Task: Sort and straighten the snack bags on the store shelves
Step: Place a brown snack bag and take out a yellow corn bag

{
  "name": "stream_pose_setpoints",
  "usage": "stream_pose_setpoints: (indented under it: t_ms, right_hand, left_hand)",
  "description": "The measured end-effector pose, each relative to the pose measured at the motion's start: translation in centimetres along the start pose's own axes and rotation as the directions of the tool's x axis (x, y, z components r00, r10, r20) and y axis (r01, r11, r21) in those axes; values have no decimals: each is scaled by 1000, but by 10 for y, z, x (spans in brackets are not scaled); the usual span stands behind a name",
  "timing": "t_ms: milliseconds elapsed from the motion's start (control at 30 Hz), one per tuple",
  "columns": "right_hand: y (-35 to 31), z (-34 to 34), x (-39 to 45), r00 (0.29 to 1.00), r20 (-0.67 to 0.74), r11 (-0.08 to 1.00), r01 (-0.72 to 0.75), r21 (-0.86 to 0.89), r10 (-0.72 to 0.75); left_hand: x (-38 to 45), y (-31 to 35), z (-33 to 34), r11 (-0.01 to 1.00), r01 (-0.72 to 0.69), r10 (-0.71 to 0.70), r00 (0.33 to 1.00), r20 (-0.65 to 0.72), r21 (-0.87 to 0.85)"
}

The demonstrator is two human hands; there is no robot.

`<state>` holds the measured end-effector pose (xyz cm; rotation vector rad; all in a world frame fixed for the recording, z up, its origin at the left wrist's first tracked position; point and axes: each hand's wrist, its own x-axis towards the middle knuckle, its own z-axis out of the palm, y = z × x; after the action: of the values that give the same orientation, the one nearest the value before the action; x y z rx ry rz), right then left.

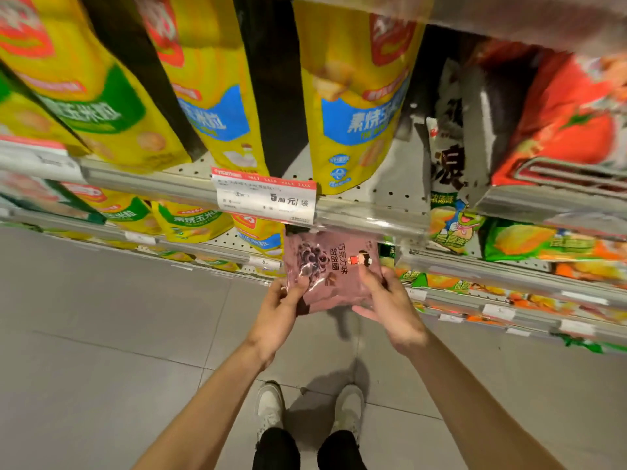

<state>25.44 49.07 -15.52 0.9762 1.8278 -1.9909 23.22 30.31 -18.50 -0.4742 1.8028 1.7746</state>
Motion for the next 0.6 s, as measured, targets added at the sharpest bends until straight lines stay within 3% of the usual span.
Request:
stream_pose_setpoints:
  t_ms: [367,600]
  right_hand:
    - [-46,30,-139,999,12,997,-32,73,31]
    - [-98,50,-188,988,-36,988,153,6,-153]
  left_hand:
    - [-124,77,-66,993,42,-63,979,191,111]
    - [-152,122,-101,992,-8,-29,953,300,124]
